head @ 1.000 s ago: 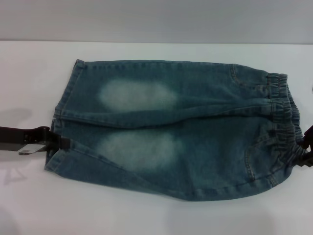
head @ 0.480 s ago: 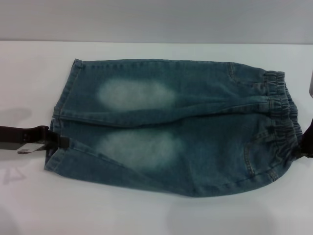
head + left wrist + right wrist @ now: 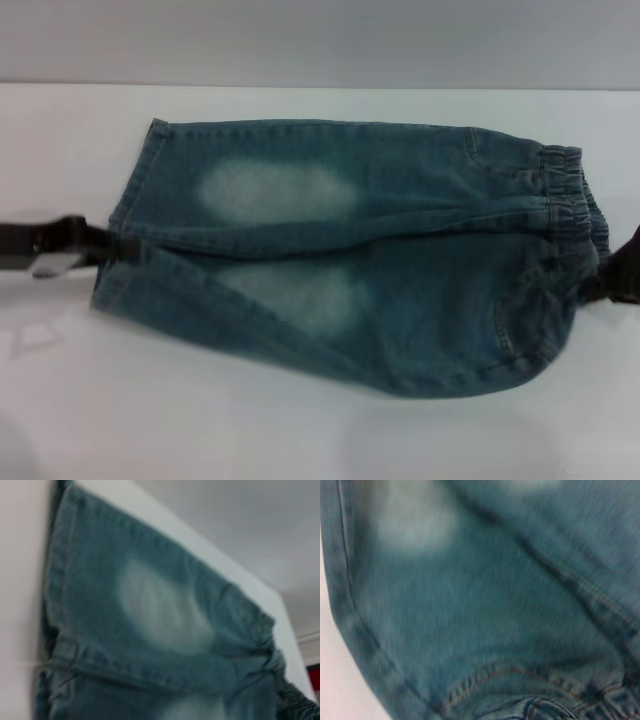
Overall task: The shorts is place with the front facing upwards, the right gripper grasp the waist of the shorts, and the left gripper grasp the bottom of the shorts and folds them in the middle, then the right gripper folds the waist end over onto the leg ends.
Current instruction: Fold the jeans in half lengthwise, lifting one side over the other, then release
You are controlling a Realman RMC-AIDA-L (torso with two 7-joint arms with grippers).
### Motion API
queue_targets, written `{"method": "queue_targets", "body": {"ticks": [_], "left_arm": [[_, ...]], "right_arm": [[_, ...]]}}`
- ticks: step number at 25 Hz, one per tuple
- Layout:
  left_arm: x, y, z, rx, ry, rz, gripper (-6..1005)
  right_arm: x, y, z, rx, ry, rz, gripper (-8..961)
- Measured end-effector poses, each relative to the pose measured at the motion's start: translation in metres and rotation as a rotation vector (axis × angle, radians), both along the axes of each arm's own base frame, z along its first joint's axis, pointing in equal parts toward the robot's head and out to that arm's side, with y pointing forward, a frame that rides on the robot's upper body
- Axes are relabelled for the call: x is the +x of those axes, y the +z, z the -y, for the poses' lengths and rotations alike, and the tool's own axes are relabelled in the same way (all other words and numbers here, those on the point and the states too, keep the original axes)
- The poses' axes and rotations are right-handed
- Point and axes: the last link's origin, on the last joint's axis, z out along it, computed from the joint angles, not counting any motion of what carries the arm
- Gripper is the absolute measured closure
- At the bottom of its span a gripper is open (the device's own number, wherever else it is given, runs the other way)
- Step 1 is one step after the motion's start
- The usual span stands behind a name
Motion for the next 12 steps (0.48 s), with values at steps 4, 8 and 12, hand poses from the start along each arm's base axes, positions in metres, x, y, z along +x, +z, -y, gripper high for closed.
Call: {"method": "queue_targets", "body": {"ticks": [4, 8, 12], "left_arm": [[0.005, 0.013, -0.004, 0.041, -0.020, 0.039, 938], [0.006, 0.020, -0.009, 0.083, -0.024, 0.054, 937], [0.005, 0.031, -0.013, 0.125, -0.020, 0.053, 937]], "right_arm": [[0.001, 0.012, 0.005, 0.072, -0.031, -0.151, 945], [0.007, 0.023, 0.011, 0.145, -0.055, -0.270, 945], [0.012, 0.036, 0.018, 0.203, -0.093, -0.343, 945]]}}
